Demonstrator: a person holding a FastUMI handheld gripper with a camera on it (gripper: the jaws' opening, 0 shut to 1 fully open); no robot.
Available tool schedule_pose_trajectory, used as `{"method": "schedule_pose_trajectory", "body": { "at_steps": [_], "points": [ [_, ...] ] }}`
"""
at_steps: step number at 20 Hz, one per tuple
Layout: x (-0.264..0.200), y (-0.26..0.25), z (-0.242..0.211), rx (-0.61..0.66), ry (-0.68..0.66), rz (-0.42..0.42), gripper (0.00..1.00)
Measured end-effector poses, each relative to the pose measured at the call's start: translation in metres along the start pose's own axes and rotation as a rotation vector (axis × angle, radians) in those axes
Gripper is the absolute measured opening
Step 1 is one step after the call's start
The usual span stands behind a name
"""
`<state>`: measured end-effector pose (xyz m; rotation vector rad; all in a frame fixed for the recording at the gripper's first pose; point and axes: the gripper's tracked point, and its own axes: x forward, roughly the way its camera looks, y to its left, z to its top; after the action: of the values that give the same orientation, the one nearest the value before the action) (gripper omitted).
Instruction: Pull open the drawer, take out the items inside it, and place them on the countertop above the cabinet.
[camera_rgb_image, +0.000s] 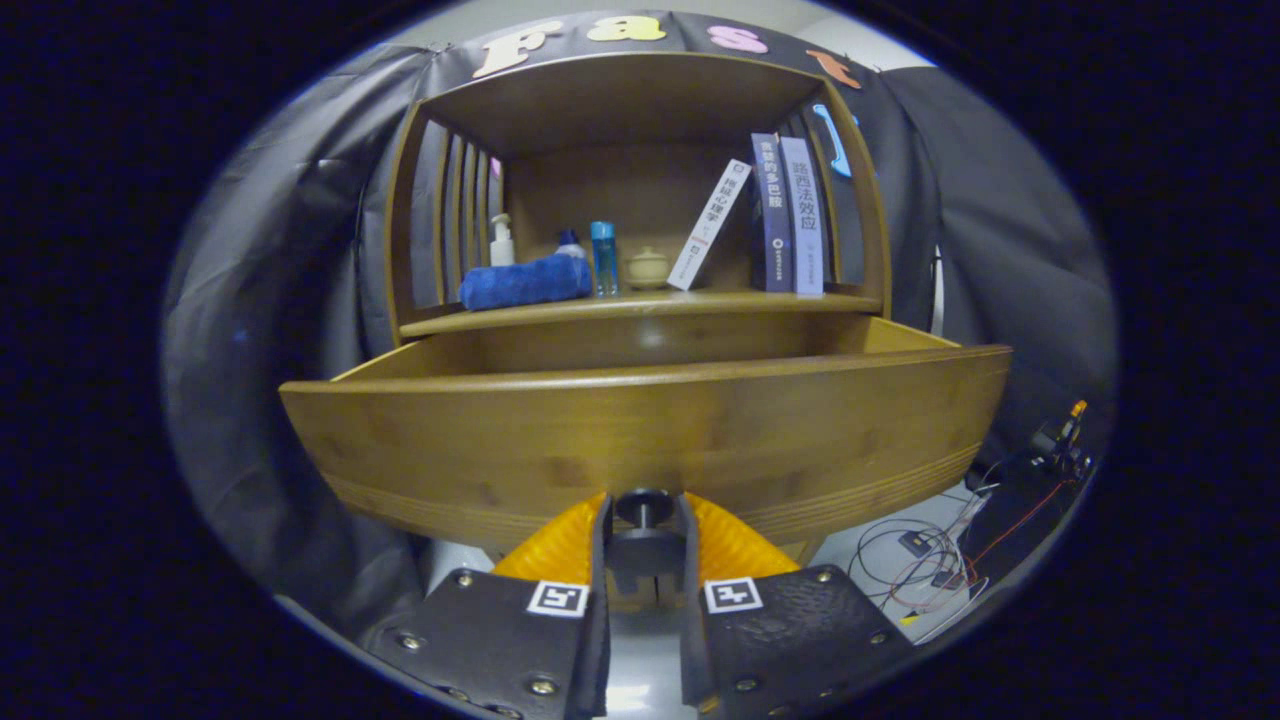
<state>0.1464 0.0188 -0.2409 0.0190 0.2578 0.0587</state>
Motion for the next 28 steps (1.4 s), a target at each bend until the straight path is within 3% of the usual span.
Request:
{"method": "schedule_pose_trajectory", "body": {
  "at_steps": [9, 12, 17, 21, 25, 28],
  "points": [
    [-0.021, 0.002, -0.003, 0.061, 0.011, -0.004, 0.28],
    [-0.039, 0.002, 0.022, 0.065, -0.034, -0.016, 0.46],
    [-0.061, 0.000, 0.079, -0.024, -0.083, -0.042, 0.99],
    [-0.050, 0.004, 0.145, -0.041, -0.086, -0.030, 0.99],
    [-0.006, 0.004, 0.164, -0.070, 0.088, -0.060, 0.99],
    [0.032, 0.011, 0.150, -0.080, 0.248, -0.035, 0.99]
  ]
}}
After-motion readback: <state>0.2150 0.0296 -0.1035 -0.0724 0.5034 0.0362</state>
